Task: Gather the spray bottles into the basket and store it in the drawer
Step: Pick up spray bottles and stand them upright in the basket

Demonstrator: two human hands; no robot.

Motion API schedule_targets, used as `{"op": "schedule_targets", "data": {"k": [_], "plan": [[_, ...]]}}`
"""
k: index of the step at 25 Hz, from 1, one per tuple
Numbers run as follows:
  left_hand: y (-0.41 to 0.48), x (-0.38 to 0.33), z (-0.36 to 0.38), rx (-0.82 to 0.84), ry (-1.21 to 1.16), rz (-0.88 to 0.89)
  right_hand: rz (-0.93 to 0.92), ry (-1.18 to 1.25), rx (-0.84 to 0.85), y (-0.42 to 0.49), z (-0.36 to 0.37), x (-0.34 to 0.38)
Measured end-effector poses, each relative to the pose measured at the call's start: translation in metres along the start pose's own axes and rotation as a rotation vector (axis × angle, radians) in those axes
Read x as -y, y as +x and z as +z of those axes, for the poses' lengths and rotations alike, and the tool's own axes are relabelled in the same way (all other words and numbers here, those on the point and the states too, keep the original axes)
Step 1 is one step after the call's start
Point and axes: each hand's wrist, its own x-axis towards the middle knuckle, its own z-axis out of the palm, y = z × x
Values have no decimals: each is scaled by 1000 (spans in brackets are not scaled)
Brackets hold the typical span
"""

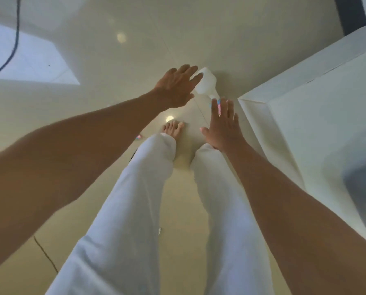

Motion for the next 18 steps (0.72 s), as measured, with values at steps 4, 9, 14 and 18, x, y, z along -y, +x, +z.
{"op": "schedule_targets", "data": {"k": [4,9,14,18], "plan": [[90,15,39,53,143,124,58,94,22,67,19,-28],[182,20,80,204,60,178,159,226,16,120,43,-67],[212,22,95,490,11,194,192,353,99,146,54,-56],[173,25,121,561,23,147,223,388,131,139,57,-43]]}}
